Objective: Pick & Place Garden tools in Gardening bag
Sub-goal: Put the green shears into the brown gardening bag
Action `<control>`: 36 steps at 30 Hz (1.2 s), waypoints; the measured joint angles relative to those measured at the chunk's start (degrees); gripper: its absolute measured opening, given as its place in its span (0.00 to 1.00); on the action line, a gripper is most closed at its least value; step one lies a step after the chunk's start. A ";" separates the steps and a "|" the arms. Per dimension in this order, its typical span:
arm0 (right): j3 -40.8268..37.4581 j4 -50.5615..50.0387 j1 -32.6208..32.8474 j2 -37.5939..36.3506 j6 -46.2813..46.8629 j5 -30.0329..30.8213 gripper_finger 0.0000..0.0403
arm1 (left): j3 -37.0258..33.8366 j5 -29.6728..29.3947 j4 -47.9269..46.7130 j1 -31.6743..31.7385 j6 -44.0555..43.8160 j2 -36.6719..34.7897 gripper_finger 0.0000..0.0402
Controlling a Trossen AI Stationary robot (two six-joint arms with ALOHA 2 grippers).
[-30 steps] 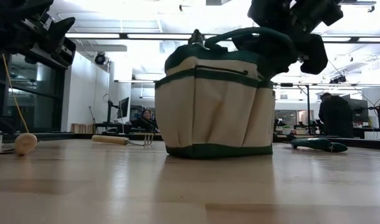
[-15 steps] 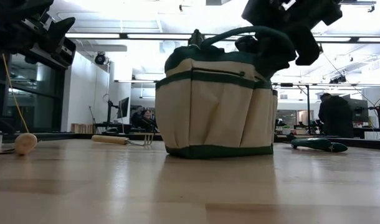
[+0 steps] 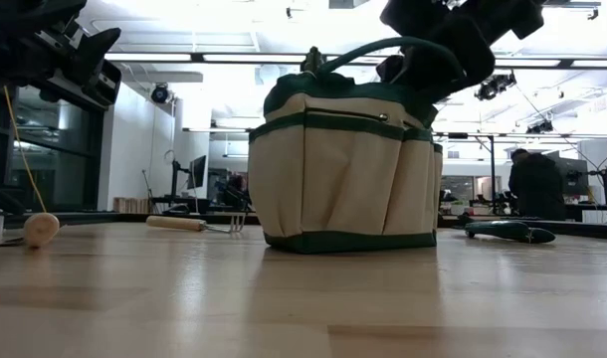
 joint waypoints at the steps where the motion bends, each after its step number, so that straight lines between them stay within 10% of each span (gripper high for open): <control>1: 0.00 0.03 0.17 0.00 0.00 -0.02 0.50 | -0.01 0.00 0.00 0.02 -0.01 -0.01 0.45; 36: 0.02 -8.07 2.55 -15.83 27.22 25.59 0.50 | -0.02 0.24 -0.03 0.02 0.00 0.01 0.45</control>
